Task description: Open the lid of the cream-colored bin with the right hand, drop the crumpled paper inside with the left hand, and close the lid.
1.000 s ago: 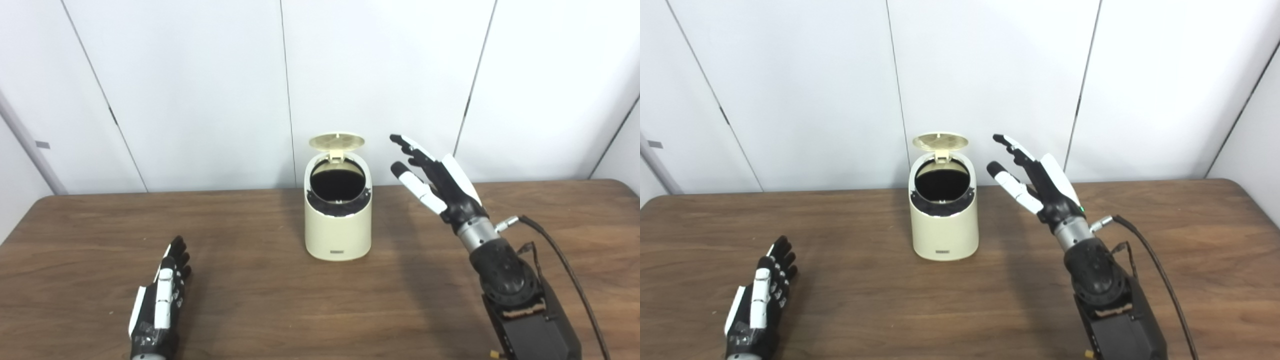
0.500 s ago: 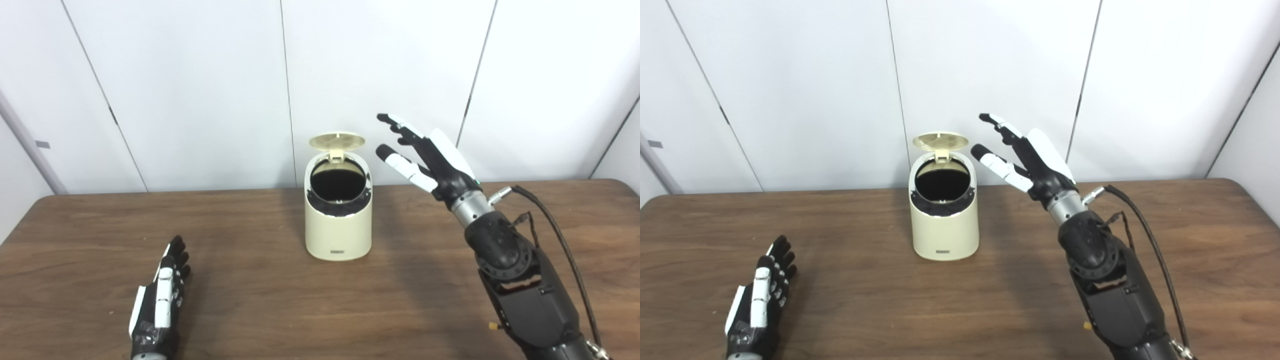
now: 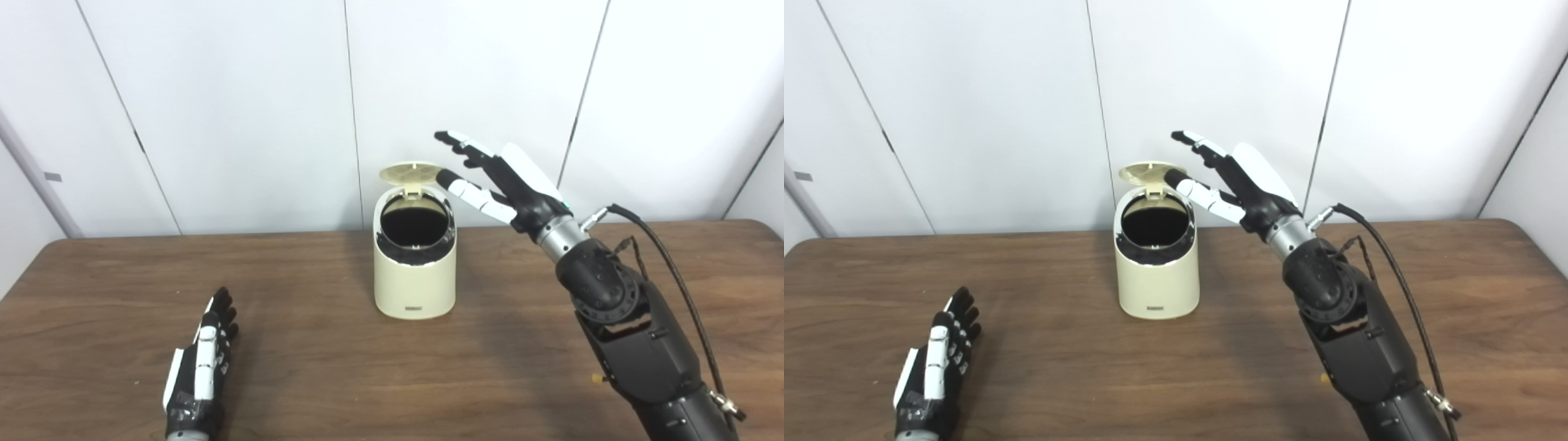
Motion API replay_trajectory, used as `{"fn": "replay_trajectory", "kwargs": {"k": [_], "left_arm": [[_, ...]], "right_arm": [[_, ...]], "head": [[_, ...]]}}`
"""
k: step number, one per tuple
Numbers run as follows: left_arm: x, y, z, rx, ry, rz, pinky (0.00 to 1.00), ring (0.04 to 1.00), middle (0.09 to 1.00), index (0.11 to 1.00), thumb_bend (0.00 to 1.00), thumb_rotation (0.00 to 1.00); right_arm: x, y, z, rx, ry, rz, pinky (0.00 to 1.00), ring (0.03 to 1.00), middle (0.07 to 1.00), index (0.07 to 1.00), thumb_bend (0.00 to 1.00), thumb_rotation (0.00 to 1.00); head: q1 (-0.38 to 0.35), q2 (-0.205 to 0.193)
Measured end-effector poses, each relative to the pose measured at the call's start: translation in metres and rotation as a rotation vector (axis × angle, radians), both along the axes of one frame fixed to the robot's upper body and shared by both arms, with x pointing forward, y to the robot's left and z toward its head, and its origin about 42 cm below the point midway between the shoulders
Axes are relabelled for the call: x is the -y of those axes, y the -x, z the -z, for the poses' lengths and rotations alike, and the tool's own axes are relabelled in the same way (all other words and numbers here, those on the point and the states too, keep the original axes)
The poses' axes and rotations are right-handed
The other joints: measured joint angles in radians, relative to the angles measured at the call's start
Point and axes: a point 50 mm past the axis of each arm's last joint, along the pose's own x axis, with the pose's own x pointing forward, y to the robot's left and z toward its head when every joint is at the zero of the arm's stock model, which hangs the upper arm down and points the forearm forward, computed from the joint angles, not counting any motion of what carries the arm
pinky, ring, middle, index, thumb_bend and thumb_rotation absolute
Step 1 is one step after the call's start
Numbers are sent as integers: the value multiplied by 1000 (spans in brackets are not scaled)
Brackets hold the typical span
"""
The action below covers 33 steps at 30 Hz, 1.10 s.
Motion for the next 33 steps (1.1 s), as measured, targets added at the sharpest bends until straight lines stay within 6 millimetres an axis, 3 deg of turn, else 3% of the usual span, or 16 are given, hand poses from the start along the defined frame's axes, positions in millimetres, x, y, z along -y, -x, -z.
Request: {"fn": "replay_trajectory", "kwargs": {"k": [13, 21, 33], "left_arm": [[2, 0, 0, 0, 7, 1, 1000, 1000, 1000, 1000, 453, 968], [3, 0, 1, 0, 9, -3, 1000, 1000, 1000, 1000, 457, 972], [5, 0, 1, 0, 16, -3, 1000, 1000, 1000, 1000, 474, 950]], "right_arm": [[-7, 0, 3, -48, 113, -49, 897, 955, 934, 904, 550, 995], [-3, -2, -1, -45, 196, -46, 915, 994, 935, 898, 617, 980], [-1, -1, 2, -65, 234, -49, 944, 1000, 937, 892, 628, 960]], "head": [[0, 6], [3, 12], [2, 23]]}}
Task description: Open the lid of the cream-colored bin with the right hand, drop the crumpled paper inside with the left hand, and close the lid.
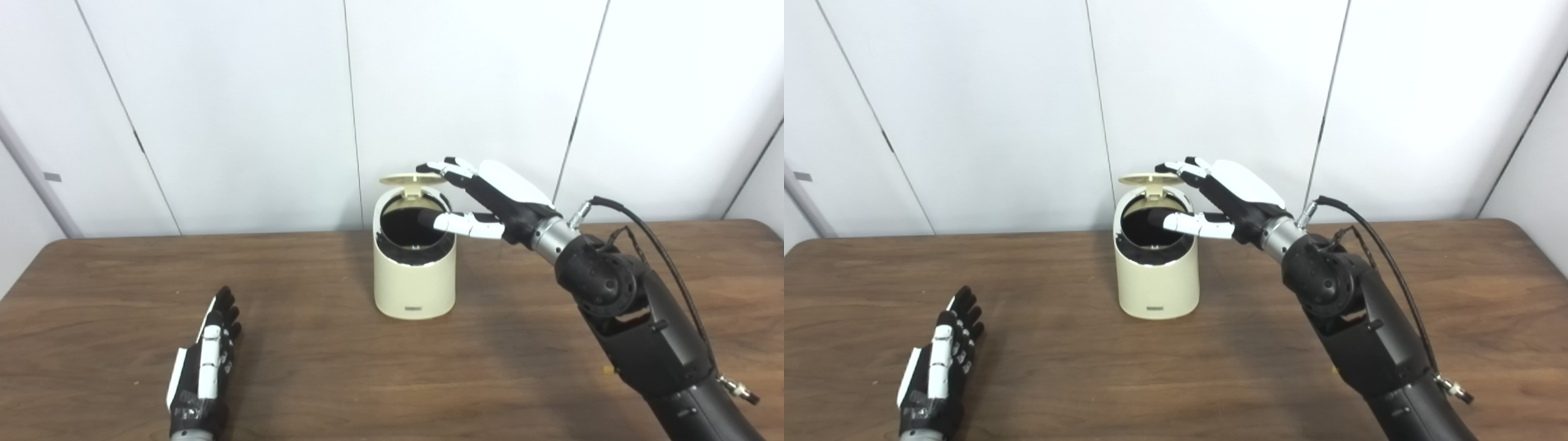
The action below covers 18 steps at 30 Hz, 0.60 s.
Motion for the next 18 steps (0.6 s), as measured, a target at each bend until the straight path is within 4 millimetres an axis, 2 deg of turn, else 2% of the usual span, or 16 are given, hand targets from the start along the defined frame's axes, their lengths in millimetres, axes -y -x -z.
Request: {"fn": "replay_trajectory", "kwargs": {"k": [5, 13, 18], "left_arm": [[0, 0, 0, 0, 3, 0, 1000, 1000, 1000, 1000, 475, 950], [0, 0, 0, 0, 3, 2, 1000, 1000, 1000, 1000, 474, 958], [0, 0, 0, 1, 4, 3, 1000, 1000, 1000, 1000, 488, 937]], "right_arm": [[5, 4, 4, -13, 30, -5, 943, 1000, 936, 898, 611, 964], [2, 11, 9, -15, 66, -22, 918, 1000, 934, 890, 600, 957], [3, 15, 18, -29, 78, -25, 920, 1000, 941, 888, 599, 955]], "head": [[2, 9], [0, 14], [3, 25]]}}
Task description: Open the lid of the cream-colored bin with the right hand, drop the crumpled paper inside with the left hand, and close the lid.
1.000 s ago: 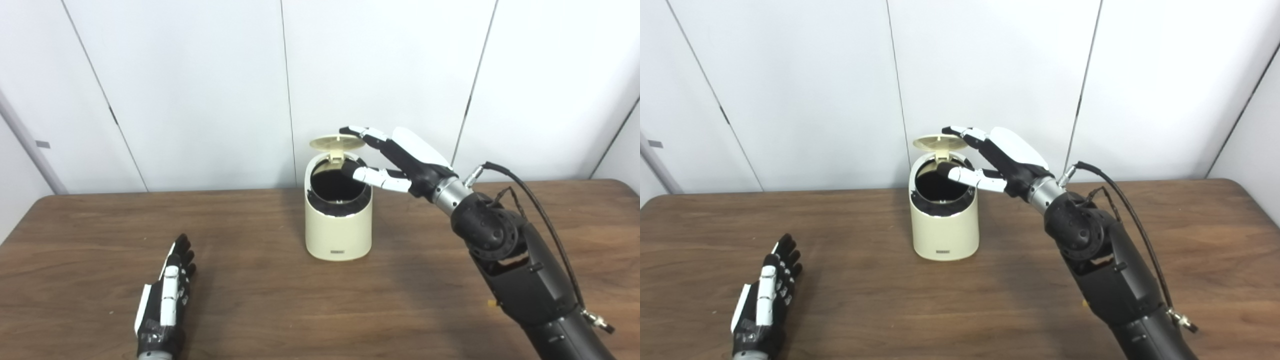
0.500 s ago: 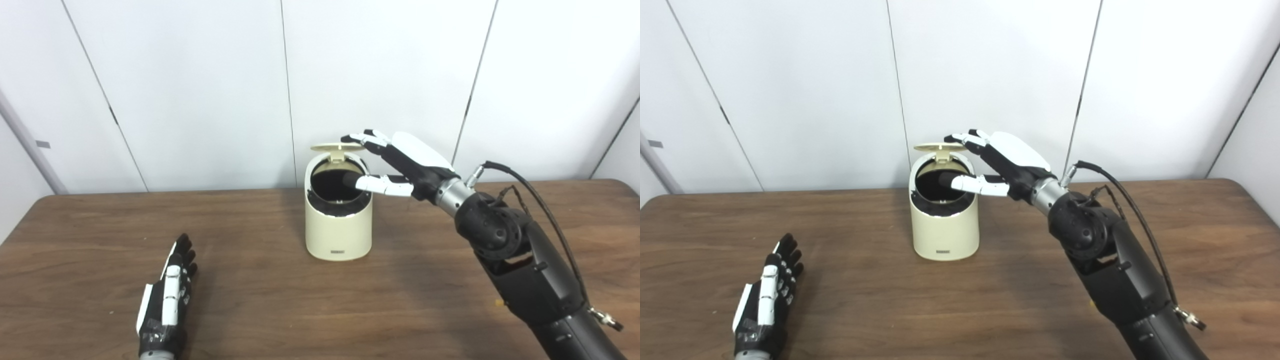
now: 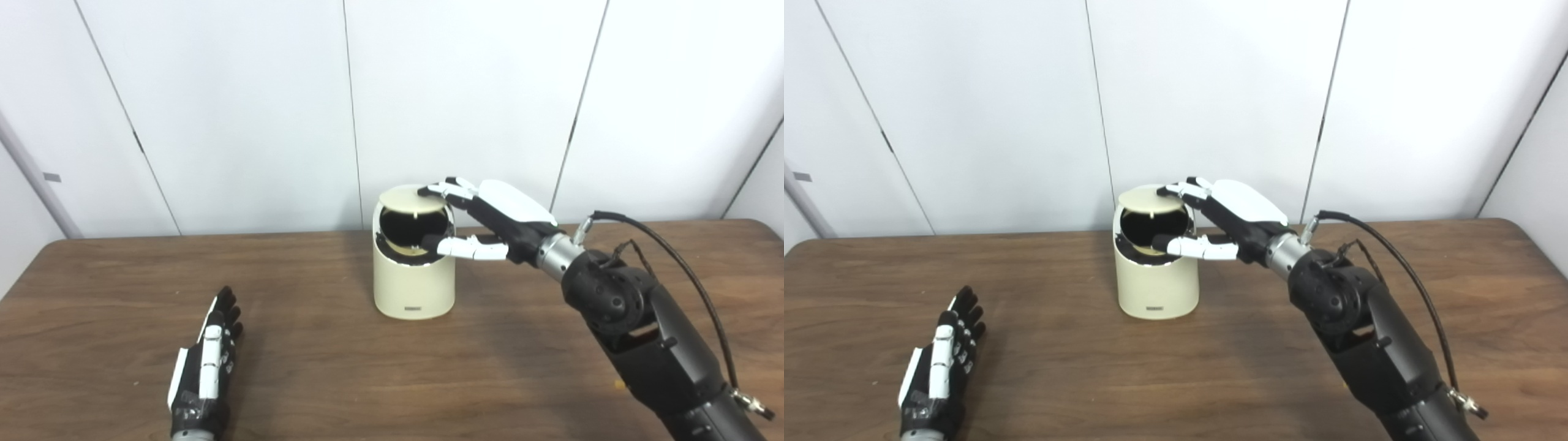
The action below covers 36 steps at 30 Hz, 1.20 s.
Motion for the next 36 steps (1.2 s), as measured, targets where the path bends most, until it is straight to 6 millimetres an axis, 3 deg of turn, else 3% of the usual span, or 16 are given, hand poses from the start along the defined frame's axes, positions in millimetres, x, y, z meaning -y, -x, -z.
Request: {"fn": "replay_trajectory", "kwargs": {"k": [18, 36], "left_arm": [[0, 0, 0, -2, -1, -4, 1000, 1000, 1000, 1000, 500, 933], [1, 0, 0, -2, -3, -4, 1000, 1000, 1000, 1000, 514, 935]], "right_arm": [[-5, 8, 14, -19, 80, -15, 999, 1000, 981, 924, 624, 999], [-5, 18, 24, 60, 180, -12, 1000, 1000, 983, 899, 637, 1000]], "head": [[6, 18], [18, 31]]}}
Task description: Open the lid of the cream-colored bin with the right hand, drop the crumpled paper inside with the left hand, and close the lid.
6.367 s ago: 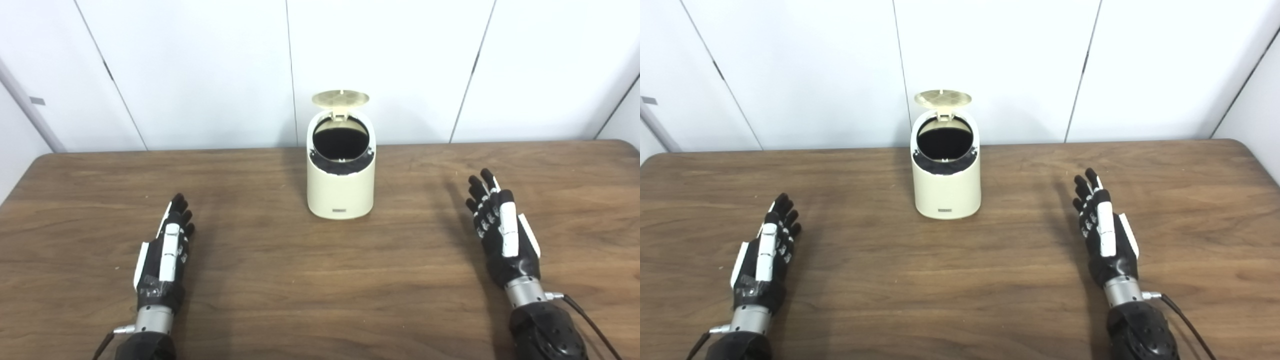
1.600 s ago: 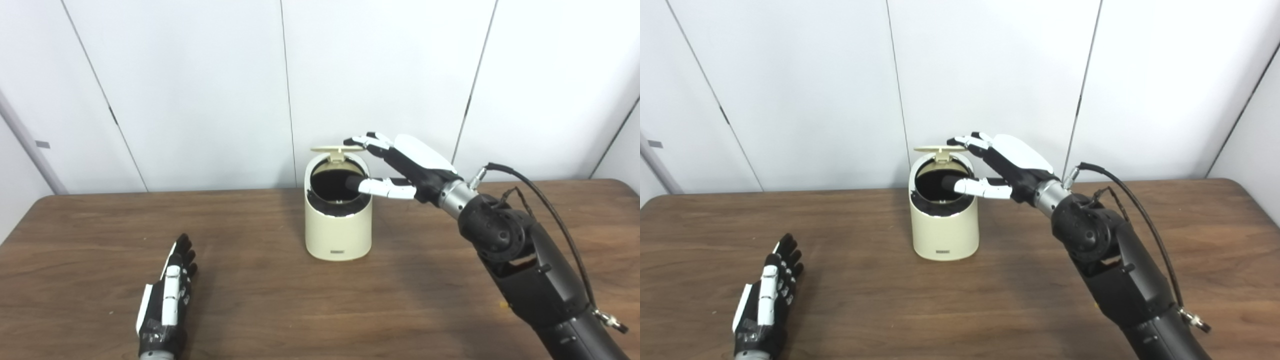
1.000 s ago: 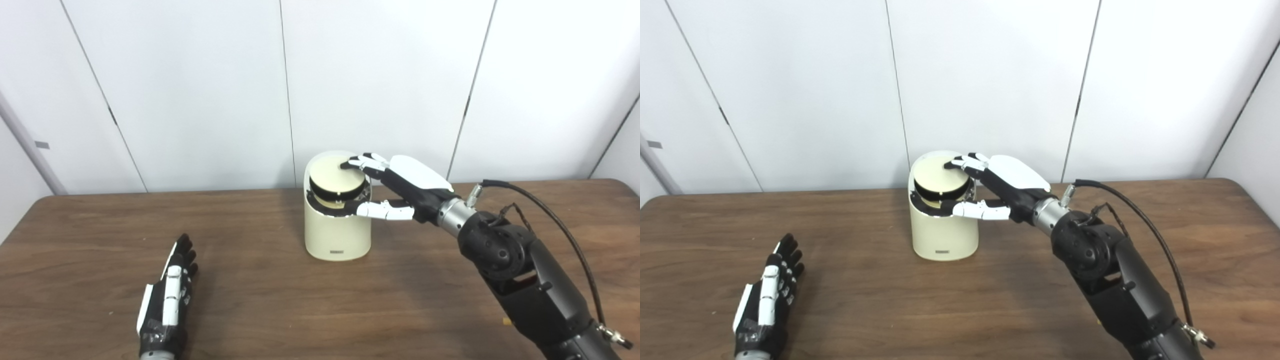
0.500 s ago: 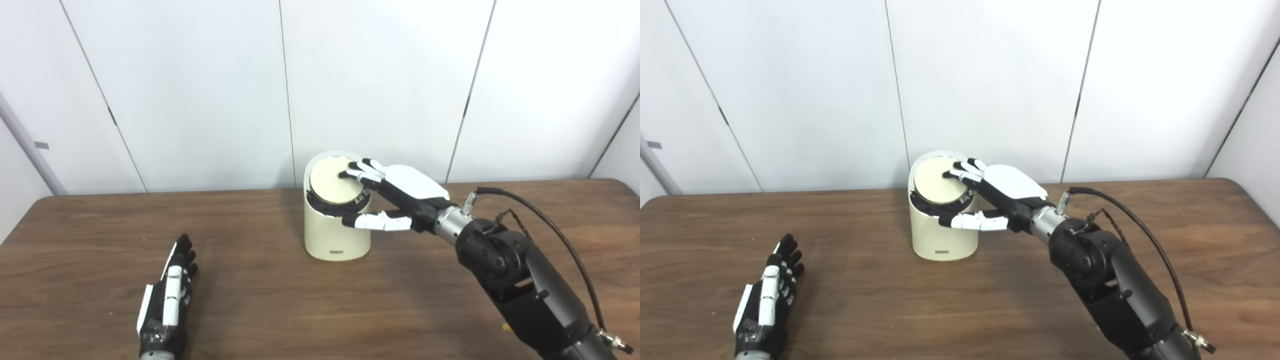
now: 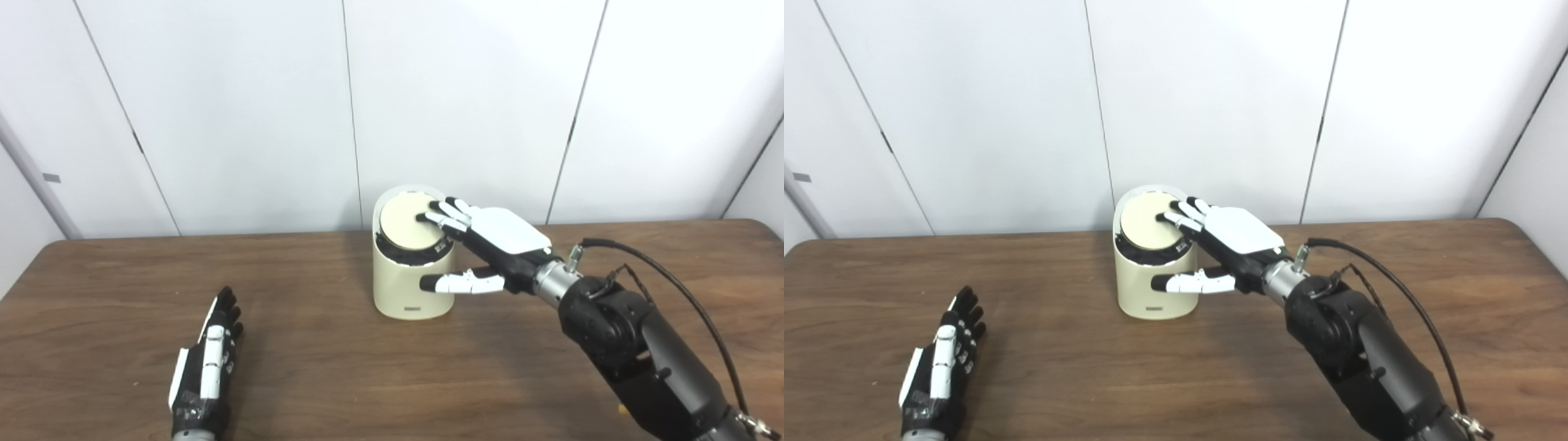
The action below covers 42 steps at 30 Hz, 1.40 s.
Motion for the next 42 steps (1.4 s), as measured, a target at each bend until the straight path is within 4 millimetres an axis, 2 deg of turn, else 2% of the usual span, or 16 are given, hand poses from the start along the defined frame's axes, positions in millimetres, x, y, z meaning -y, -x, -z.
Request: {"fn": "replay_trajectory", "kwargs": {"k": [23, 42], "left_arm": [[0, 0, 0, 0, 1, -2, 1000, 1000, 1000, 1000, 518, 923], [1, 0, 0, 1, 11, -6, 1000, 1000, 1000, 1000, 518, 918]], "right_arm": [[2, 21, 13, 36, 15, -19, 1000, 1000, 967, 906, 638, 1000], [-2, 20, 10, 47, 79, -12, 1000, 1000, 948, 878, 677, 1000]], "head": [[8, 14], [11, 25]]}}
